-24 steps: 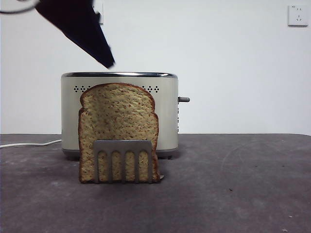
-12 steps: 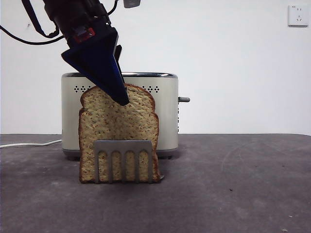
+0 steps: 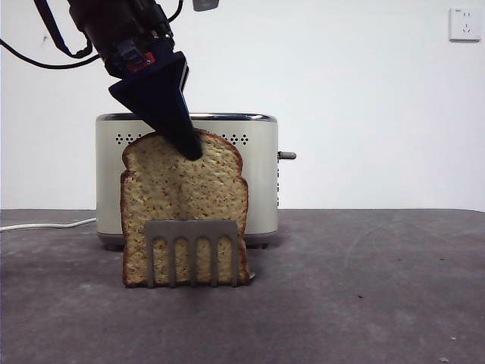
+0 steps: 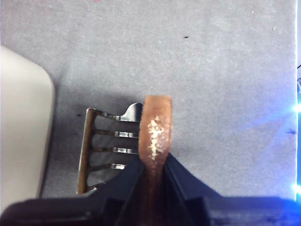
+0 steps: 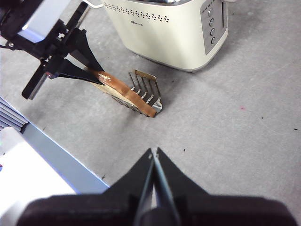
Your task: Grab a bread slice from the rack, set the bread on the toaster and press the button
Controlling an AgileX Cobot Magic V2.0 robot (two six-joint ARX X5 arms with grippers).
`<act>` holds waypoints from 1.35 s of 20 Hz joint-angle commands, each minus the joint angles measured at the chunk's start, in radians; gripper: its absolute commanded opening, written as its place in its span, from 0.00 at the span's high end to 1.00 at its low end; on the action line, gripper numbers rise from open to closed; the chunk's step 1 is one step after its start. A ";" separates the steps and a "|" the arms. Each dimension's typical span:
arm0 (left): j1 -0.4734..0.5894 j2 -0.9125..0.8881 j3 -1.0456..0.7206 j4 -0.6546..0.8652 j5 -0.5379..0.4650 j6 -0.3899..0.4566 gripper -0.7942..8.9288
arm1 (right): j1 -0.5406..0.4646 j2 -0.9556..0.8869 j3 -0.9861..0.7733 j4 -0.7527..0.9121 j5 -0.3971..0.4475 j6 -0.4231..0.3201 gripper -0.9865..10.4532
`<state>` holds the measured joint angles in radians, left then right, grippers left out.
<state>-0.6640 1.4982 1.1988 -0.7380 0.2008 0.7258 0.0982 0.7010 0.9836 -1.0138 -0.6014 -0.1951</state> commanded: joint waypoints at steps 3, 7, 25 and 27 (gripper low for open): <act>-0.002 -0.065 0.001 0.005 -0.018 0.011 0.93 | 0.002 0.009 0.001 0.003 -0.002 -0.005 0.92; -0.002 -0.151 0.005 0.003 -0.027 0.011 0.93 | 0.002 0.026 0.001 0.003 -0.002 -0.005 0.92; 0.123 -0.142 0.316 0.060 -0.248 0.282 0.93 | 0.002 0.045 0.001 0.002 -0.002 -0.005 0.92; 0.152 -0.110 0.316 0.082 -0.224 0.295 0.93 | 0.002 0.045 0.001 0.002 -0.002 -0.005 0.92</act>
<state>-0.5152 1.3907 1.5177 -0.6693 -0.0330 0.9958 0.0982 0.7467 0.9836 -1.0142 -0.6018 -0.1951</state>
